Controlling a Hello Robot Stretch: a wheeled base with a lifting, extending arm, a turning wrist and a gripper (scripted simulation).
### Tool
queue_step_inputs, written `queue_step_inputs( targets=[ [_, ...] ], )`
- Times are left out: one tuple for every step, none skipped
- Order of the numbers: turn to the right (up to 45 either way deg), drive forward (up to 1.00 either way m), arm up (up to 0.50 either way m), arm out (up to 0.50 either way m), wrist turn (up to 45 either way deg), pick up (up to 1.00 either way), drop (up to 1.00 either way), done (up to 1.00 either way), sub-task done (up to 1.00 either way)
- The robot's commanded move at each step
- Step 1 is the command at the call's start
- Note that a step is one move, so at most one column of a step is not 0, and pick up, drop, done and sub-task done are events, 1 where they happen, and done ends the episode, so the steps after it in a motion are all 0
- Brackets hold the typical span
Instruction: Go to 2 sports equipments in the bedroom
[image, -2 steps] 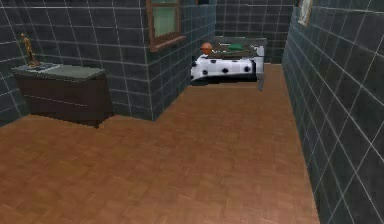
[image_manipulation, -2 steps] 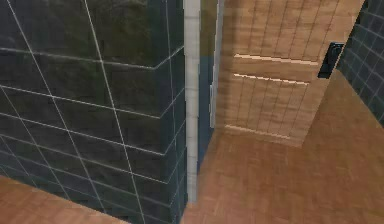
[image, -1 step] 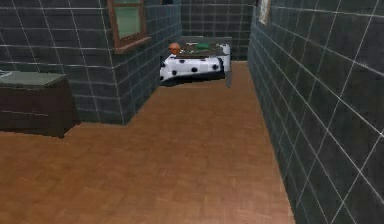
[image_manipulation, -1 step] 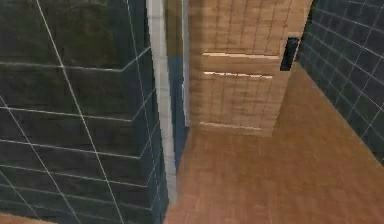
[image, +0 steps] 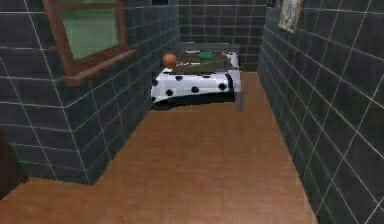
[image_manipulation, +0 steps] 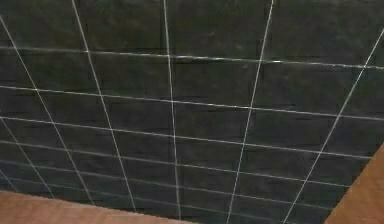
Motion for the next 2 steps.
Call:
queue_step_inputs(
  targets=[
    [0.0,1.00,0.00,0.00,0.0,0.00,0.00,0.00,0.00],
    [3.0,0.00,0.00,0.00,0.0,0.00,0.00,0.00,0.00]
  ],
)
